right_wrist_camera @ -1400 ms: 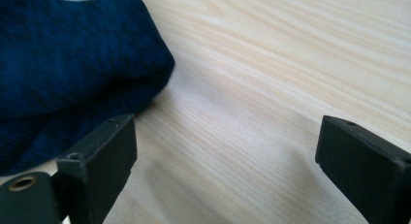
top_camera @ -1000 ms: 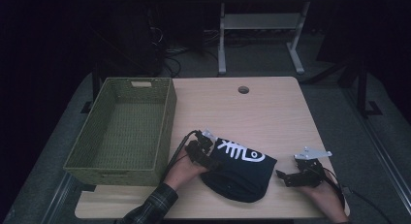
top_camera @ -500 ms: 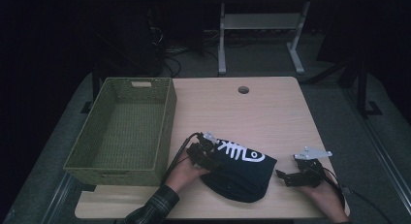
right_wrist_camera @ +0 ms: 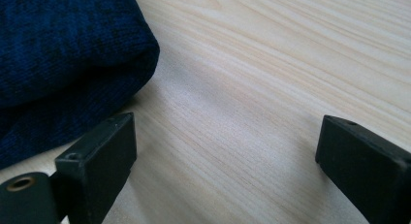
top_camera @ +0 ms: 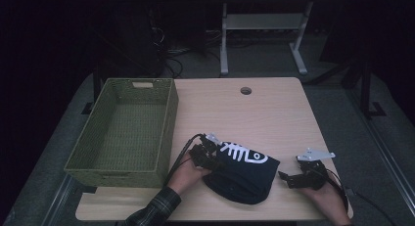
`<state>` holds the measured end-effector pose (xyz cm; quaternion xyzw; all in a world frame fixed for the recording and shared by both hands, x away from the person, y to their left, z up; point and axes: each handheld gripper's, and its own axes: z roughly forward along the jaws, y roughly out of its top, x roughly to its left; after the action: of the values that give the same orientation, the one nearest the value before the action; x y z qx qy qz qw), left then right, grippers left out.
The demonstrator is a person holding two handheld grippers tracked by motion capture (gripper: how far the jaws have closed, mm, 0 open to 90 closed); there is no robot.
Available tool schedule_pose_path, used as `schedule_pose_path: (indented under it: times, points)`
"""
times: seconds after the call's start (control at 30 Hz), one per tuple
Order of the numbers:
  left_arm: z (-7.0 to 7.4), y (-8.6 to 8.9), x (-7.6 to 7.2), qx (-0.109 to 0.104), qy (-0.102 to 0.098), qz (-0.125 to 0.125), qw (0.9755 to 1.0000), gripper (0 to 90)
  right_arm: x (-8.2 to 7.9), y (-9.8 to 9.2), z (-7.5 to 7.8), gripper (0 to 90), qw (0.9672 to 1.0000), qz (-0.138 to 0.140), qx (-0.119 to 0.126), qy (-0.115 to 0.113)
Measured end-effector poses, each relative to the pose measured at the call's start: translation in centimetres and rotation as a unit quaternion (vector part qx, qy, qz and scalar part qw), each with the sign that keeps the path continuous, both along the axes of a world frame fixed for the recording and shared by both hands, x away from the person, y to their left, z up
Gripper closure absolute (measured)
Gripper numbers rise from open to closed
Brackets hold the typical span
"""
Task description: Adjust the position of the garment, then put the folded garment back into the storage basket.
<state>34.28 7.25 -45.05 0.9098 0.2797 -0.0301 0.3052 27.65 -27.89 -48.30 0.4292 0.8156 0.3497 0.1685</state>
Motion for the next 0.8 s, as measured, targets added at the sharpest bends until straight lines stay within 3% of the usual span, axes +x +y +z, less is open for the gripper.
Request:
schedule_pose_path:
  times: [0.13, 0.3, 0.8]
  points:
    - [0.5, 0.3, 0.3, -0.011, 0.014, -0.002, 0.9998, 69.7, 0.0, 0.0, 0.0, 7.2, 1.0000, 0.000, 0.000, 0.000]
    - [1.7, 0.5, 0.3, -0.025, 0.017, 0.001, 0.9995, 69.8, 0.0, 0.0, 0.0, 7.2, 1.0000, 0.000, 0.000, 0.000]
    - [6.0, 0.7, 0.5, -0.019, 0.020, -0.007, 0.9996, 69.7, 0.0, 0.0, 0.0, 7.1, 1.0000, -0.001, 0.001, 0.002]
